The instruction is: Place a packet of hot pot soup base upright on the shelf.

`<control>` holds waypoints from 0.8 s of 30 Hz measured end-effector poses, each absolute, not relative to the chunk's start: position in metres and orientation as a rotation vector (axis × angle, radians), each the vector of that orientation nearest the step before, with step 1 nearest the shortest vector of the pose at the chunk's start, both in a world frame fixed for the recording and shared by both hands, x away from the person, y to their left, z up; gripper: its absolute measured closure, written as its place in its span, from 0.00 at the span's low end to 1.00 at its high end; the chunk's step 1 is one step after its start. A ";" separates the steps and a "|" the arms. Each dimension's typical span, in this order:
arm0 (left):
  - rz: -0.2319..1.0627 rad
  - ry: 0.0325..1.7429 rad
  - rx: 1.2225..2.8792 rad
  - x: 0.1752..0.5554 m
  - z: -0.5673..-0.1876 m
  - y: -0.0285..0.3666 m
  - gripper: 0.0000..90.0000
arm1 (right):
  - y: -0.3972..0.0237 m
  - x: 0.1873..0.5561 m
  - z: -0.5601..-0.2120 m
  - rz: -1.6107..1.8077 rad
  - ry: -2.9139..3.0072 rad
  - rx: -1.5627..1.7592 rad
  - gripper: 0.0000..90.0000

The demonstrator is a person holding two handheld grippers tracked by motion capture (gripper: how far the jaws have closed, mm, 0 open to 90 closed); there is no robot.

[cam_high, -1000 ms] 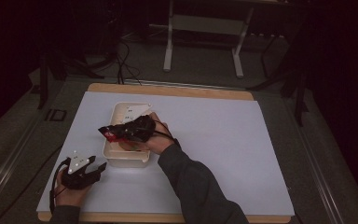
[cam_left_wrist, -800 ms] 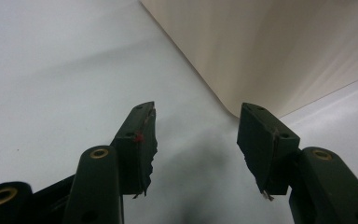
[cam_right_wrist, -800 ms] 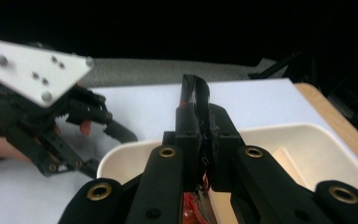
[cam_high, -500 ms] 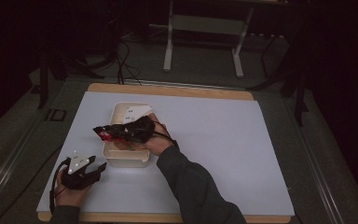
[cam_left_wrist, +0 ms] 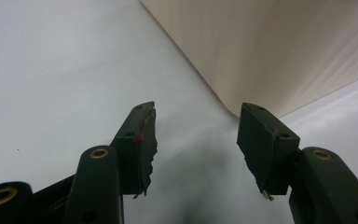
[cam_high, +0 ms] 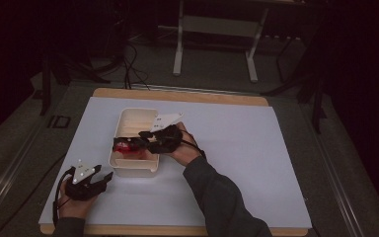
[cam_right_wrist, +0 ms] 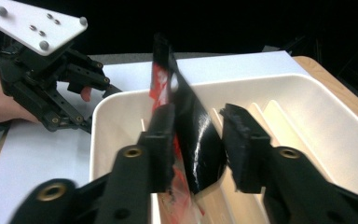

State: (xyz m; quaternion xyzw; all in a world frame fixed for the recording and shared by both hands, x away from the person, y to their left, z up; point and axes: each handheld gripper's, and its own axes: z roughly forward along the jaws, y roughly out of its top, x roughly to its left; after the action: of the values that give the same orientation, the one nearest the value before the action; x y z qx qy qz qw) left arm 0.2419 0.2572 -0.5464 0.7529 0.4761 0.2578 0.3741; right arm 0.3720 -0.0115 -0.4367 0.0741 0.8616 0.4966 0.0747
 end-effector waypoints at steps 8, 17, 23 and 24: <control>0.658 1.220 1.927 0.242 -0.546 0.258 0.52 | -0.028 0.374 -0.431 1.526 2.539 0.297 0.55; 0.660 1.223 1.926 0.242 -0.546 0.257 0.52 | -0.056 0.379 -0.430 1.528 2.511 0.427 0.51; 0.658 1.230 1.924 0.242 -0.546 0.257 0.52 | -0.071 0.382 -0.435 1.470 2.515 0.500 0.51; 0.657 1.232 1.923 0.242 -0.546 0.257 0.52 | -0.073 0.383 -0.436 1.468 2.514 0.510 0.51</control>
State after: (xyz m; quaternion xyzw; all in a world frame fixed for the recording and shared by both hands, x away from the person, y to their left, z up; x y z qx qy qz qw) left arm 0.2423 0.2574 -0.5465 0.7507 0.4808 0.2566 0.3733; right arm 0.3831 -0.0733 -0.4359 0.1717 0.8469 0.4946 0.0928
